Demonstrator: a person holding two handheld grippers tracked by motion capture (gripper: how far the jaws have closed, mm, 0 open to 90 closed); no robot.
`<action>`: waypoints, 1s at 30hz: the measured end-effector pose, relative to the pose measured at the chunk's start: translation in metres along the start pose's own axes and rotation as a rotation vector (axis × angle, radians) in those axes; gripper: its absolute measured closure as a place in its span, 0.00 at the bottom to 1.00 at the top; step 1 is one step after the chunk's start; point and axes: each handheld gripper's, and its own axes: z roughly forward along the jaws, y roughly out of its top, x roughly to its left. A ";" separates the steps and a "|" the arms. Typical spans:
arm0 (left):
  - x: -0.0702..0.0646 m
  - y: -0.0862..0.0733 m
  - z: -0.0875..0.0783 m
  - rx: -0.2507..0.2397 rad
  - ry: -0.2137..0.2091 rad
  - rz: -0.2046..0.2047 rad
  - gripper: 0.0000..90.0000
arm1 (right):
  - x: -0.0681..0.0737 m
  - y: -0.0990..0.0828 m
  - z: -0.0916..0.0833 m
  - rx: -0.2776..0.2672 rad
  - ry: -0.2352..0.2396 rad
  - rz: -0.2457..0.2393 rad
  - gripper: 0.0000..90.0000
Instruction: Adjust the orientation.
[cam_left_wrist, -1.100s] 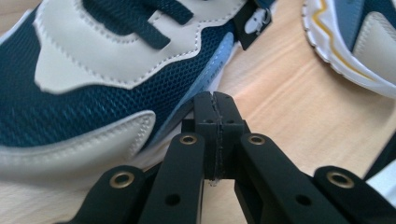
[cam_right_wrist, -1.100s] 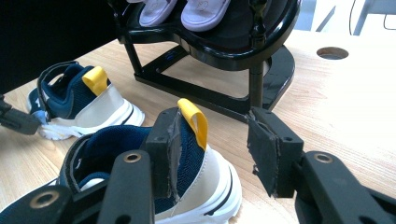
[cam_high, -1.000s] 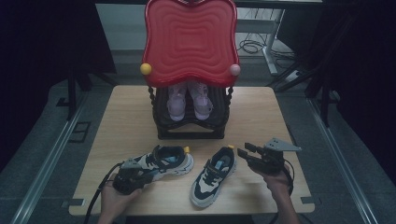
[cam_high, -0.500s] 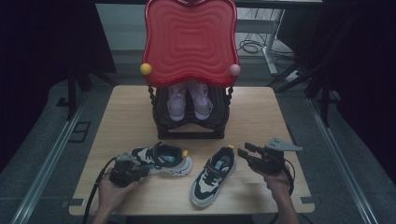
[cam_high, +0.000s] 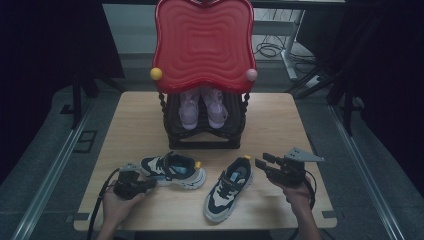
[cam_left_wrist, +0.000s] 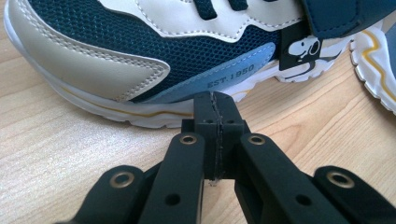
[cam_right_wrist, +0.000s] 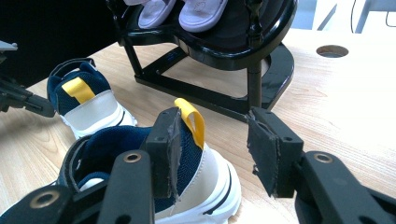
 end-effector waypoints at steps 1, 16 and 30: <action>0.001 0.001 0.000 0.002 0.007 -0.002 1.00 | 0.000 0.000 0.000 0.001 0.001 -0.001 0.61; 0.019 0.012 0.004 -0.006 0.020 -0.035 1.00 | -0.002 0.000 -0.001 0.000 -0.002 0.005 0.61; -0.005 0.028 -0.025 -0.115 -0.026 0.007 1.00 | -0.002 -0.001 0.001 0.004 0.003 0.009 0.61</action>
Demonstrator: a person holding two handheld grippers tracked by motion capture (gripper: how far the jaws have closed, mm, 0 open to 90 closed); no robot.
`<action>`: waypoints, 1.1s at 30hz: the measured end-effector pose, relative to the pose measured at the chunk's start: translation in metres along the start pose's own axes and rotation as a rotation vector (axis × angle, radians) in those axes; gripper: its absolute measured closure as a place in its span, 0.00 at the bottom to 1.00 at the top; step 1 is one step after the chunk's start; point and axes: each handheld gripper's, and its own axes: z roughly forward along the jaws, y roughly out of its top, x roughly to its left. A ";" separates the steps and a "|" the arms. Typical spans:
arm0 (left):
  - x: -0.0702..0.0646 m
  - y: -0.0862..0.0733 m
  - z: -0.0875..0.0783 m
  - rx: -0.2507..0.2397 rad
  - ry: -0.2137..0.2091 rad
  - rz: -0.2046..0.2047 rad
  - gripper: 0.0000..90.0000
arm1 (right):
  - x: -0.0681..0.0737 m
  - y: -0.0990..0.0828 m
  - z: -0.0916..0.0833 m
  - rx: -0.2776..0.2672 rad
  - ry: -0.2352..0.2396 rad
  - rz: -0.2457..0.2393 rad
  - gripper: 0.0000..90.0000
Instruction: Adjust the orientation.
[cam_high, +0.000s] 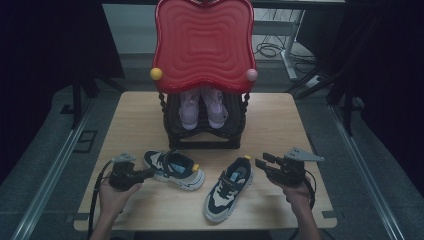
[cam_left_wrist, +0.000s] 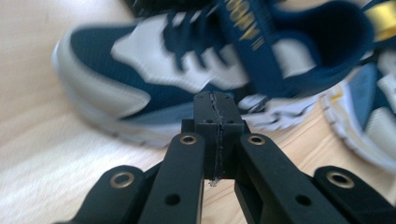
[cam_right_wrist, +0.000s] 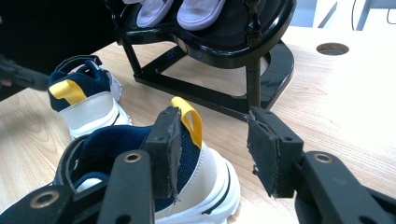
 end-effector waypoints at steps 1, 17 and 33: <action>-0.003 0.004 -0.002 -0.010 -0.013 0.006 1.00 | 0.000 0.000 0.000 0.001 -0.001 -0.004 0.61; -0.040 0.062 0.029 -0.004 -0.104 0.079 1.00 | -0.002 -0.002 0.001 0.005 0.000 0.006 0.61; -0.050 0.059 0.048 0.029 -0.146 0.086 1.00 | -0.002 -0.002 0.003 0.009 0.000 0.004 0.61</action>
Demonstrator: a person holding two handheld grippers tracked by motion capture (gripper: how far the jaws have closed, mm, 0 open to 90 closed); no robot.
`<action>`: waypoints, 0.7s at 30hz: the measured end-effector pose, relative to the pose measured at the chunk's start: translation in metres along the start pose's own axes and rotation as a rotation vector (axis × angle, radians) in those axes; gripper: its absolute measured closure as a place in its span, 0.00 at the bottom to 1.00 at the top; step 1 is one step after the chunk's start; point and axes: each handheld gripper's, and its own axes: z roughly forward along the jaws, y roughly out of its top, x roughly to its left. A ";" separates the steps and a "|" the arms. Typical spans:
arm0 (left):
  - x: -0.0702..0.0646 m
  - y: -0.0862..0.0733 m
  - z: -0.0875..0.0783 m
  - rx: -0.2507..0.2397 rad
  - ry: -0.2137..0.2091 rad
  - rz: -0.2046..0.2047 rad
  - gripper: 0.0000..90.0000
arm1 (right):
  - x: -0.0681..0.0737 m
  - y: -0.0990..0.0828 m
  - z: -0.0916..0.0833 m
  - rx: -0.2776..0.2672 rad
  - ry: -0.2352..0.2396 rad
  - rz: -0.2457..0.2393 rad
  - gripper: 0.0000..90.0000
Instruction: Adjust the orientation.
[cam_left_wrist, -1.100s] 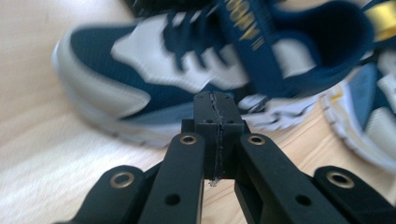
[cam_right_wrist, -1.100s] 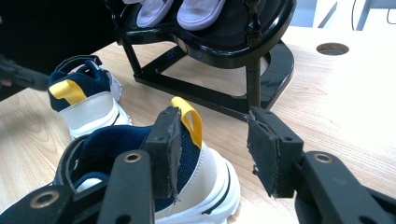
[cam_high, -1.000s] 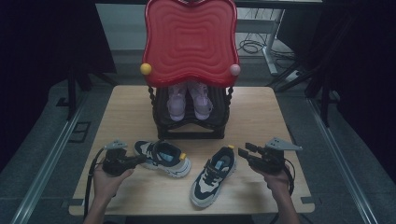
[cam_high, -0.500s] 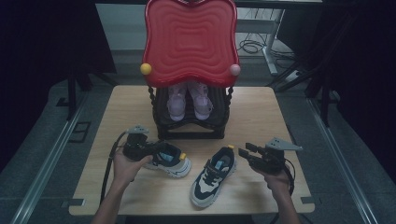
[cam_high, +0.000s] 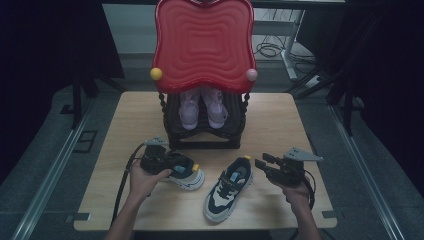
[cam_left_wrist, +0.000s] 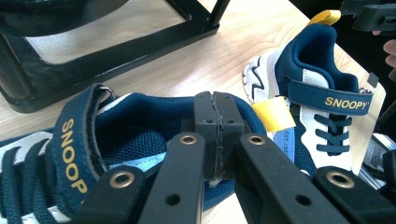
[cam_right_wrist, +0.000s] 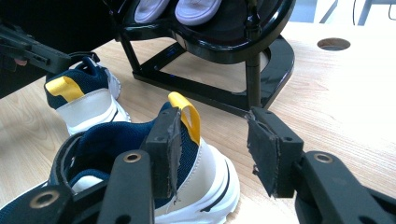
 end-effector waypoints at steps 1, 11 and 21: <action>0.000 0.000 0.001 0.001 0.001 0.000 1.00 | 0.000 0.000 0.000 0.001 0.000 0.000 0.61; -0.004 -0.005 0.008 0.030 0.017 0.012 1.00 | -0.001 -0.001 0.000 0.000 -0.001 0.002 0.61; -0.008 0.010 0.006 -0.005 0.017 0.023 1.00 | -0.001 -0.001 0.002 0.004 -0.001 0.001 0.61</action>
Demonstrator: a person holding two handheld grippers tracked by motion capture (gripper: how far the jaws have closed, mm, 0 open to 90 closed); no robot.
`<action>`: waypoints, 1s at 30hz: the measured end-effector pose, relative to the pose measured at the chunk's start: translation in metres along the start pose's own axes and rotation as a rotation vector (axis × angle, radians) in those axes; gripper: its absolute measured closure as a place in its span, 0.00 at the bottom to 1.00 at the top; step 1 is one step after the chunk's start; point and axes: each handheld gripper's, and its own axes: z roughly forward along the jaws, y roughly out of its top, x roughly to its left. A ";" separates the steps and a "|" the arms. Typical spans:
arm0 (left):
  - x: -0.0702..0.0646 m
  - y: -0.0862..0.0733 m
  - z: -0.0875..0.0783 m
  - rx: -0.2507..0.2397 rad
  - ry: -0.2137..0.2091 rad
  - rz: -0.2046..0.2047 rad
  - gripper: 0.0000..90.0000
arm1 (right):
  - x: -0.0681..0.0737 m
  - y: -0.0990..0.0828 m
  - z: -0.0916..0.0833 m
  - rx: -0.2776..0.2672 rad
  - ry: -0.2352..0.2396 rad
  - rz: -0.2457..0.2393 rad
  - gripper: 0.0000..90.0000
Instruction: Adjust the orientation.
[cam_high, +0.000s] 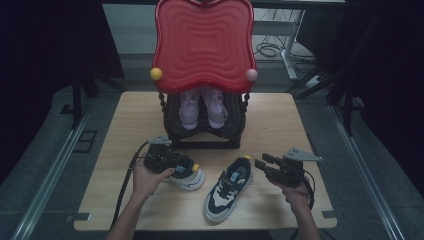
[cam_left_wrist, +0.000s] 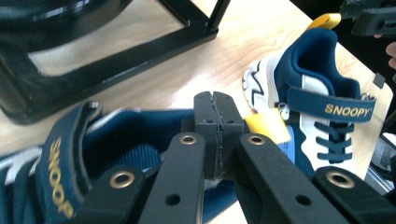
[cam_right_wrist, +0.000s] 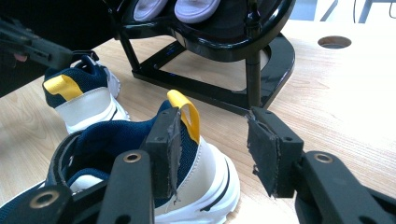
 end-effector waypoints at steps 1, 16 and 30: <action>-0.001 0.002 0.002 0.001 -0.003 0.003 1.00 | 0.000 0.000 0.000 0.001 0.001 0.000 0.61; 0.005 0.018 0.027 0.015 -0.007 -0.008 1.00 | 0.000 0.000 0.000 0.000 0.002 0.002 0.61; 0.006 0.014 0.032 0.069 -0.026 0.009 1.00 | -0.002 -0.001 0.000 0.003 -0.002 0.007 0.61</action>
